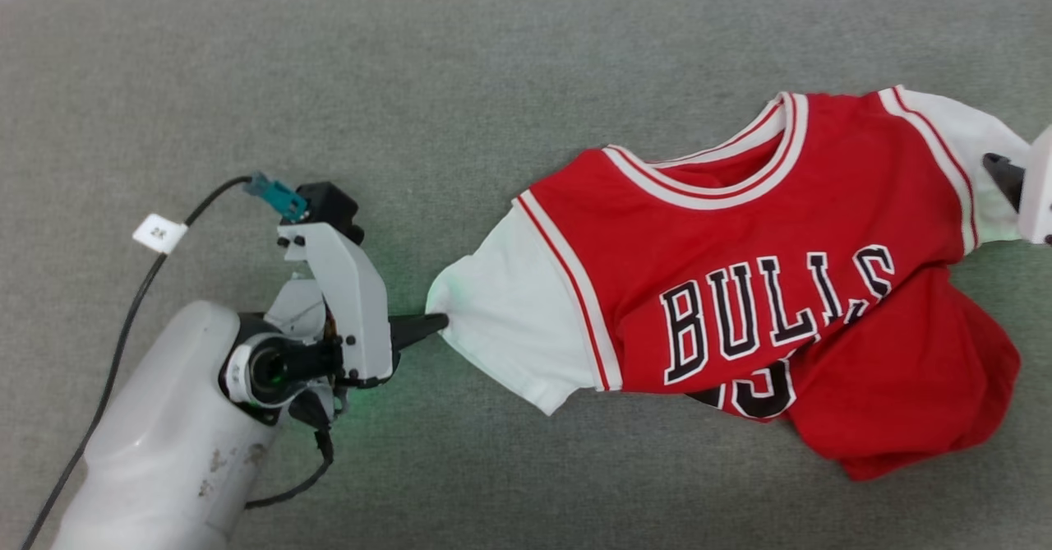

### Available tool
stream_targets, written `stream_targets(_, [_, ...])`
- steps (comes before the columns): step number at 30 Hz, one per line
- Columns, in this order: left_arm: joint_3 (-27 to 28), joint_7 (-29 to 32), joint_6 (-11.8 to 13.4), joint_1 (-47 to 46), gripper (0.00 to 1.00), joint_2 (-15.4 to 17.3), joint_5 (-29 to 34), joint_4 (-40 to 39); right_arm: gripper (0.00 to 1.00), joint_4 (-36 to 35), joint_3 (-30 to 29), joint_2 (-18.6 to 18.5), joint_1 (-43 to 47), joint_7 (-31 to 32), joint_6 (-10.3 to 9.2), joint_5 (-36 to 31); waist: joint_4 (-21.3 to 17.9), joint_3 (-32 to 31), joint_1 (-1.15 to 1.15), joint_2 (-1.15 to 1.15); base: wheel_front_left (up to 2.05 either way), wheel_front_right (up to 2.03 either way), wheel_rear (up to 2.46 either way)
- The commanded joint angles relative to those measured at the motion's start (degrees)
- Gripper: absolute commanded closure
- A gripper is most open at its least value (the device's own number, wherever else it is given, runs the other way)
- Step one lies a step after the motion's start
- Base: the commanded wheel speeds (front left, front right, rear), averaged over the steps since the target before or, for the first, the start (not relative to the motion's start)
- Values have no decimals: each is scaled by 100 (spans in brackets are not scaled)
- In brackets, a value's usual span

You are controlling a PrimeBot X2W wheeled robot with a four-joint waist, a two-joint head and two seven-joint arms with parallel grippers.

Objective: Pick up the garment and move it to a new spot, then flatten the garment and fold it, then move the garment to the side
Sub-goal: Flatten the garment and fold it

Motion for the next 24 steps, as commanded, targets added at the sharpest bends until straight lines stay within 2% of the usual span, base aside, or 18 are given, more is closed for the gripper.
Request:
stream_targets(1, [-10, -17, 37, 42, 100, 71, 50, 142, 0, 70, 5, -42, -82, -49, -6, -63, 60, 66, 0, 0, 0, 0, 0])
stream_targets(14, [-110, -65, -60, -209, 100, -105, 99, 283, 0, 1501, -63, 18, -606, -369, -6, -279, 342, 432, 0, 0, 0, 0, 0])
stream_targets(15, [-113, -72, -61, -216, 100, -118, 97, 306, 32, 1634, -91, 41, -620, -381, -5, -289, 356, 443, 0, 0, 0, 0, 0])
stream_targets(16, [-119, -82, -70, -232, 100, -136, 96, 331, 100, 1766, -101, 67, -632, -377, -5, -314, 374, 451, 0, 0, 0, 0, 0])
stream_targets(24, [-118, -135, -139, -450, 100, -122, 172, 547, 100, 2364, -270, 43, -994, -510, -7, -411, 419, 274, 0, 0, 0, 0, 0])
